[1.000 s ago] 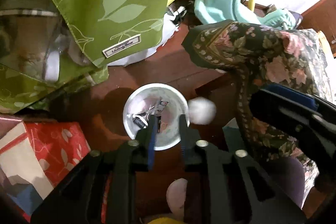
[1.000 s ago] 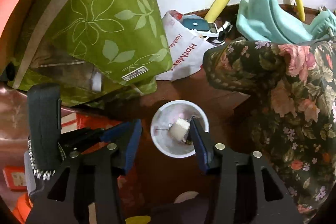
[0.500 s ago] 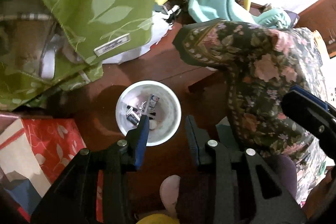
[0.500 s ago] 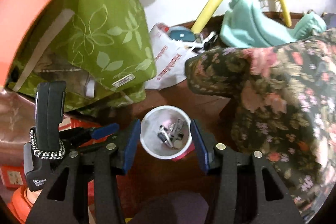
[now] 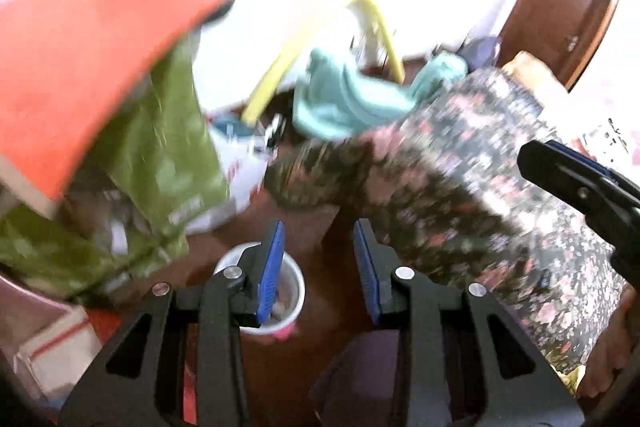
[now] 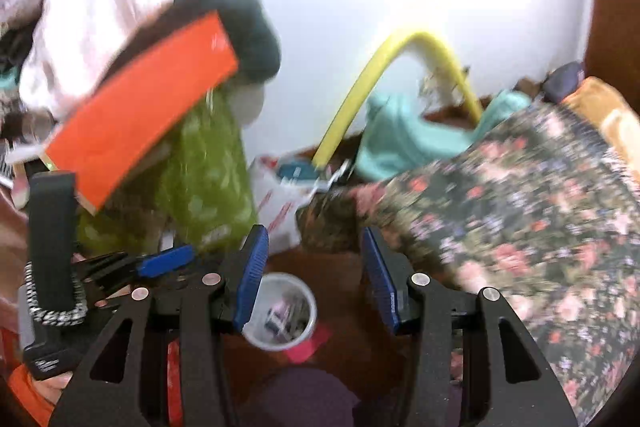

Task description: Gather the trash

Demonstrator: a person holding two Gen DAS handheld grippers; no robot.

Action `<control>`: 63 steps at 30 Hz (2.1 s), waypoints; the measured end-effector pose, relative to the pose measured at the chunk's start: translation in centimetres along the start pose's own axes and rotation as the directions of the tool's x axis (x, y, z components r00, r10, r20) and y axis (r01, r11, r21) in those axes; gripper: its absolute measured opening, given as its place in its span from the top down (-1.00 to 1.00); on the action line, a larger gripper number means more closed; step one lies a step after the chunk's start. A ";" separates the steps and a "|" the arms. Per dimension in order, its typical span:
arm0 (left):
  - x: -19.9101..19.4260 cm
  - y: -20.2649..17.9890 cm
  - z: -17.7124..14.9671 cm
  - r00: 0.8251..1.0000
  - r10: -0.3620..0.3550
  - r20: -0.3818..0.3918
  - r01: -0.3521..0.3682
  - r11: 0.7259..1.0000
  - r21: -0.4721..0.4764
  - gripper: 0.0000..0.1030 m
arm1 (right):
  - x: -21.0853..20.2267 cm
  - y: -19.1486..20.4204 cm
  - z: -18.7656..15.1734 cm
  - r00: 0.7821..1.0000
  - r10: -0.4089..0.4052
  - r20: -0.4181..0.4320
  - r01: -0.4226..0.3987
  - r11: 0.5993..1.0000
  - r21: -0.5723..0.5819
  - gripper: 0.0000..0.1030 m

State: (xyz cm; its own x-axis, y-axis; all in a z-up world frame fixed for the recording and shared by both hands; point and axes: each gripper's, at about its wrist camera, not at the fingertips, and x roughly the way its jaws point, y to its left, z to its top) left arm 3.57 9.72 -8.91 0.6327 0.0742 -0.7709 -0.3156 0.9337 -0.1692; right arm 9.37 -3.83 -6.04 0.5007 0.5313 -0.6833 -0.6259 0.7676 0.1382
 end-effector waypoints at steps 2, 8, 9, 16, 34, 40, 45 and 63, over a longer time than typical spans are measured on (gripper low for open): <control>-2.7 -0.9 0.4 0.997 -0.007 0.075 0.005 1.000 0.028 0.33 | -2.6 -0.2 0.1 0.997 -0.029 0.071 0.028 0.999 0.017 0.12; -9.6 -3.0 0.2 0.964 -0.032 0.266 0.000 0.993 0.118 0.33 | -8.9 -0.7 -0.3 0.970 -0.127 0.208 0.108 0.989 0.099 0.12; -10.7 -3.2 0.1 0.956 -0.045 0.291 0.007 0.991 0.130 0.33 | -9.7 -0.7 -0.5 0.964 -0.141 0.224 0.119 0.987 0.109 0.12; -14.2 -4.4 -1.4 0.931 -0.089 0.355 0.015 0.979 0.203 0.02 | -13.9 -1.0 -1.8 0.927 -0.226 0.301 0.182 0.969 0.165 0.12; -14.6 -4.5 -2.6 0.926 -0.137 0.351 0.068 0.977 0.203 -0.82 | -15.8 -1.5 -3.5 0.869 -0.394 0.298 0.342 0.915 0.214 -1.00; -14.6 -4.5 -2.8 0.928 -0.135 0.348 0.065 0.977 0.203 -0.82 | -15.6 -1.8 -3.5 0.868 -0.406 0.284 0.348 0.908 0.233 -1.00; -14.5 -4.9 -3.0 0.930 -0.128 0.345 0.054 0.975 0.216 -0.82 | -15.6 -2.3 -3.4 0.876 -0.401 0.269 0.337 0.907 0.254 -1.00; -14.2 -5.4 -2.8 0.934 -0.121 0.337 0.047 0.975 0.219 -0.82 | -15.2 -2.4 -3.1 0.877 -0.407 0.257 0.348 0.905 0.247 -1.00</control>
State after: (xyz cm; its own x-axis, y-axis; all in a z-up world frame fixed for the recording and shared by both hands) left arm -5.71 2.67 1.21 0.8672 0.0748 -0.4923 -0.1229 0.9902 -0.0661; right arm 1.38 -14.84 1.82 0.8471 0.2455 -0.4713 -0.2445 0.9675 0.0645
